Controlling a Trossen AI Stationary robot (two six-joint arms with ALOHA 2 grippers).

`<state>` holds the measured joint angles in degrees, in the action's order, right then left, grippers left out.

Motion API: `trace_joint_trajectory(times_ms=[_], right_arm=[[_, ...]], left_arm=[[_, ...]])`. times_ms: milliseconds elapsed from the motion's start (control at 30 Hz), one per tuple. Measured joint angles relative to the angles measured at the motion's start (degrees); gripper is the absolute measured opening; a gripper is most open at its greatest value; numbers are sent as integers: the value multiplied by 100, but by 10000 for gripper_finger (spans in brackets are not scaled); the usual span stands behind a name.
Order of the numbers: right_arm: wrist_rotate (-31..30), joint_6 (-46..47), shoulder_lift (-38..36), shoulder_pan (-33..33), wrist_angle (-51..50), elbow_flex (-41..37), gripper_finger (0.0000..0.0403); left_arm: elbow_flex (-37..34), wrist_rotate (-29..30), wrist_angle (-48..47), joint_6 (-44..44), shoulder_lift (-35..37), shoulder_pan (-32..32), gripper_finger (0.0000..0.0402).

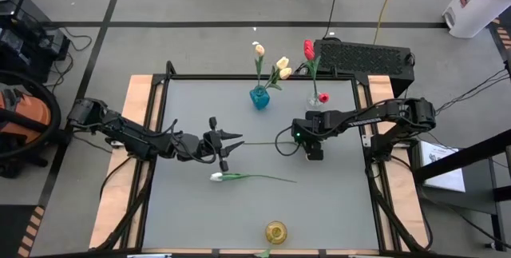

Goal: Sort flowers into vase by color
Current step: Put the top white flower into the yellow vase

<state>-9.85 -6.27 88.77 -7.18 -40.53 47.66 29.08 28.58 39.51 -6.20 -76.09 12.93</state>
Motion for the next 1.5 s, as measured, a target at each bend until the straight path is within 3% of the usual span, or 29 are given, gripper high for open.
trace_joint_trajectory(times_ms=[767,933,1300,1500], right_arm=[[130,-41,16,-138,183,-162,167],[450,280,152,-136,212,-162,166],[489,254,426,-119,214,-136,166],[428,256,414,-114,200,-144,128]], left_arm=[[0,-2,0,139,0,44,107],[0,-2,0,140,0,50,107],[0,-4,-9,140,0,61,107],[0,-4,-15,138,0,61,107]])
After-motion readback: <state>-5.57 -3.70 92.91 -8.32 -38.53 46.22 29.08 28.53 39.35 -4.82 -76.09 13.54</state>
